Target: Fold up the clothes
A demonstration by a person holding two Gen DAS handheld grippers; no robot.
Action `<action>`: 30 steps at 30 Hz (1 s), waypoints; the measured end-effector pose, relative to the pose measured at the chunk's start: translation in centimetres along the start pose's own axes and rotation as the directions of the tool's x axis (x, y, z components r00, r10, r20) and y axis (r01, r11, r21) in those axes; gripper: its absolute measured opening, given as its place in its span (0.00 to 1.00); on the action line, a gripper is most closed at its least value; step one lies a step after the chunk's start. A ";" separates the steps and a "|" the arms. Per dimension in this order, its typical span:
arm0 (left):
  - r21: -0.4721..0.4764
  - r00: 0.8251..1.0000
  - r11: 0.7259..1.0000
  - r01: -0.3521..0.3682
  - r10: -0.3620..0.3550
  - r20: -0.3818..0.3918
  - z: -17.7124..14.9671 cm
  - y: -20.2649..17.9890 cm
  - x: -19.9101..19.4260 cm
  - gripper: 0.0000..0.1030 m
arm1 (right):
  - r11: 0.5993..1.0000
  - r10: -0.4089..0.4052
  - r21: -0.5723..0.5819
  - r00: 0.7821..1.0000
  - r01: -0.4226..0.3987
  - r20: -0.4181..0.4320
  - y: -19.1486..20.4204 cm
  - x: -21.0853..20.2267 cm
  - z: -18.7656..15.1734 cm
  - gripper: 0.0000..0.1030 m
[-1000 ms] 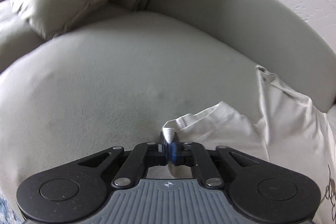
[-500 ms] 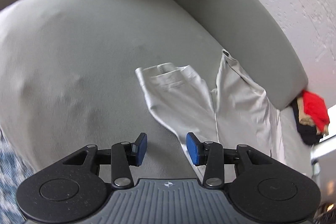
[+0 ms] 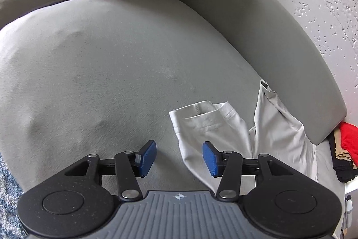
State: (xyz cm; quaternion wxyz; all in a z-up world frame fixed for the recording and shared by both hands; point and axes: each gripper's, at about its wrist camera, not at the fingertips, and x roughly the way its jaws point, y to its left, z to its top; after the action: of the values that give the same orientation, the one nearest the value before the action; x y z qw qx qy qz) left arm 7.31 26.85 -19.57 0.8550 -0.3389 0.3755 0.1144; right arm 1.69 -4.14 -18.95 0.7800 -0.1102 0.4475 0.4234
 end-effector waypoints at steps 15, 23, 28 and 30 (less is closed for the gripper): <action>0.141 0.979 0.969 -0.205 0.203 0.029 1.1 -2.4 2.1 0.01 | 0.992 -0.071 -0.109 0.997 0.070 -0.010 1.1 -0.6 -1.4 0.08; 0.189 0.973 0.955 -0.229 0.225 0.045 0.2 -2.4 -1.9 0.21 | 0.997 -0.031 0.073 0.994 0.023 0.107 -2.5 -7.4 -3.0 0.44; 0.250 0.985 0.953 -0.169 0.157 0.067 -2.0 -4.2 -5.5 0.23 | 0.912 -0.153 0.406 0.966 0.058 0.206 -9.4 -12.5 -5.8 0.51; 0.309 0.994 0.945 -0.111 0.101 0.050 -3.0 -6.3 -6.1 0.23 | 0.837 -0.246 0.537 0.948 0.103 0.202 -12.1 -13.8 -7.2 0.49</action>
State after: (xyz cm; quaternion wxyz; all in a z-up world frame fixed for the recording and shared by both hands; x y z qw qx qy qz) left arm 4.22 20.50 -13.49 0.8965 -0.1774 0.3920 0.1053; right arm 3.21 -23.31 -14.72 0.8682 0.1209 0.4259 0.2242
